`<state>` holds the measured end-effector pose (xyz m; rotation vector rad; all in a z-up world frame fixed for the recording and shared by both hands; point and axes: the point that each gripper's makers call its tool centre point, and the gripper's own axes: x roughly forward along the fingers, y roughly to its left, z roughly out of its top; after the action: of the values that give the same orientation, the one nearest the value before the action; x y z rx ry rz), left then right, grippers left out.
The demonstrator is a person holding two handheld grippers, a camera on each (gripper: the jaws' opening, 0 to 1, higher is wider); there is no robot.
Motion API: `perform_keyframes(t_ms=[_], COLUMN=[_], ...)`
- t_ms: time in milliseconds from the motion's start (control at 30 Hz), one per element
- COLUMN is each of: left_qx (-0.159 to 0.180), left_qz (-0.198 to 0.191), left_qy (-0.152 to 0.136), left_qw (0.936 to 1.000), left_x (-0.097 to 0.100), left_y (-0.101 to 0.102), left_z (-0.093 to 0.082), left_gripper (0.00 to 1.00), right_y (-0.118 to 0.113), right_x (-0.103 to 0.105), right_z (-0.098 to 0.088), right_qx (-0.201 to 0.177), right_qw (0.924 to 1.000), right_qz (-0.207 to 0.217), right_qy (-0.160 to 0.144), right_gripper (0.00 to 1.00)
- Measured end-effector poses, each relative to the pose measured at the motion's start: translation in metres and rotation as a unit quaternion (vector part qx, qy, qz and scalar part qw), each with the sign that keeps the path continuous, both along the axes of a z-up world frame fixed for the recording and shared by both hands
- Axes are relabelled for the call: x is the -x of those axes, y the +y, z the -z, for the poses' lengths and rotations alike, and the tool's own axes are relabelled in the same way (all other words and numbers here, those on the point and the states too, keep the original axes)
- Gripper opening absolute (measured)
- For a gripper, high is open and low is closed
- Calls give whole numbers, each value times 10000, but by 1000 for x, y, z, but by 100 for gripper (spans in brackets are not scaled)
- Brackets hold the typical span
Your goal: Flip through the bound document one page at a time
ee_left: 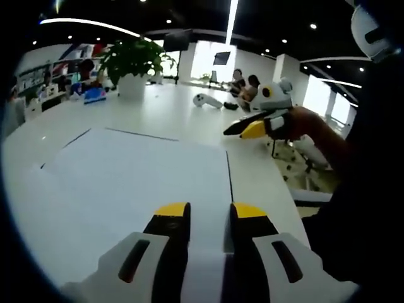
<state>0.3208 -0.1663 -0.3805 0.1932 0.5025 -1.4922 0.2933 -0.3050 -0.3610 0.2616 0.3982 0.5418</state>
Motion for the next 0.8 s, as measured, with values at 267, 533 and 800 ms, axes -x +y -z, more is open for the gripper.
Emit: perform_keyframes(t_ms=[267, 533, 800], left_qx=[103, 200, 238], left_qz=[-5, 13, 19], left_qy=[113, 86, 80], left_qw=[9999, 9998, 9997], left_x=[1, 3, 3], left_y=[0, 0, 0], left_z=[-1, -2, -2], left_gripper=[27, 27, 27], right_y=[2, 13, 24], right_x=[1, 4, 9], right_z=[-2, -11, -6], right_qx=[-36, -419, -571], right_qw=[10000, 9989, 9973], right_qz=[-25, -211, -349], right_qy=[-10, -33, 292], right_gripper=[32, 32, 30])
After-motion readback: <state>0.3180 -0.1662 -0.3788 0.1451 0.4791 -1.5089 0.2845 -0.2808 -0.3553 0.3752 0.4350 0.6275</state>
